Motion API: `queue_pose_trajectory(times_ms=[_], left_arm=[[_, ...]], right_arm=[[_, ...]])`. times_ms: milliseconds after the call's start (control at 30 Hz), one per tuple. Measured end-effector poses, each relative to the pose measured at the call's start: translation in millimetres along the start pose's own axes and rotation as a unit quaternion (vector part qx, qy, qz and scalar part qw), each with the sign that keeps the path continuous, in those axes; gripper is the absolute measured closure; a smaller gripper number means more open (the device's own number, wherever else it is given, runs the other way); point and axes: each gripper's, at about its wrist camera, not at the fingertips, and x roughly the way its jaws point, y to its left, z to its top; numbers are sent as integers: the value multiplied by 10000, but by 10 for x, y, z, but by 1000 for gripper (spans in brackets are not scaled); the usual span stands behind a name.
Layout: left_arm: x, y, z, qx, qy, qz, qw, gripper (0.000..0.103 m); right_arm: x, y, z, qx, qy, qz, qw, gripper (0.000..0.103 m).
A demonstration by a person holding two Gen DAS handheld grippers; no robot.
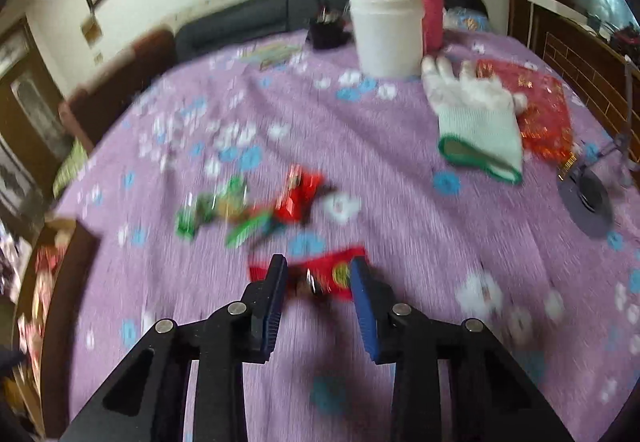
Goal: Organize snacks
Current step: 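Grasp the clear green-wrapped candy with the left tool and lift it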
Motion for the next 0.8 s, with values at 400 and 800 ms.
queue_pose_trajectory(times_ms=[400,800], left_arm=[[1268,-336,1075,-279,576,-970,9932,20],[2138,-574,1282,93,1107,-43,9938,62]], right_arm=[[-217,-707,-311,1472,-176,725,9863,53],[-226,-772,-262,1590,-185,866,9833,46]])
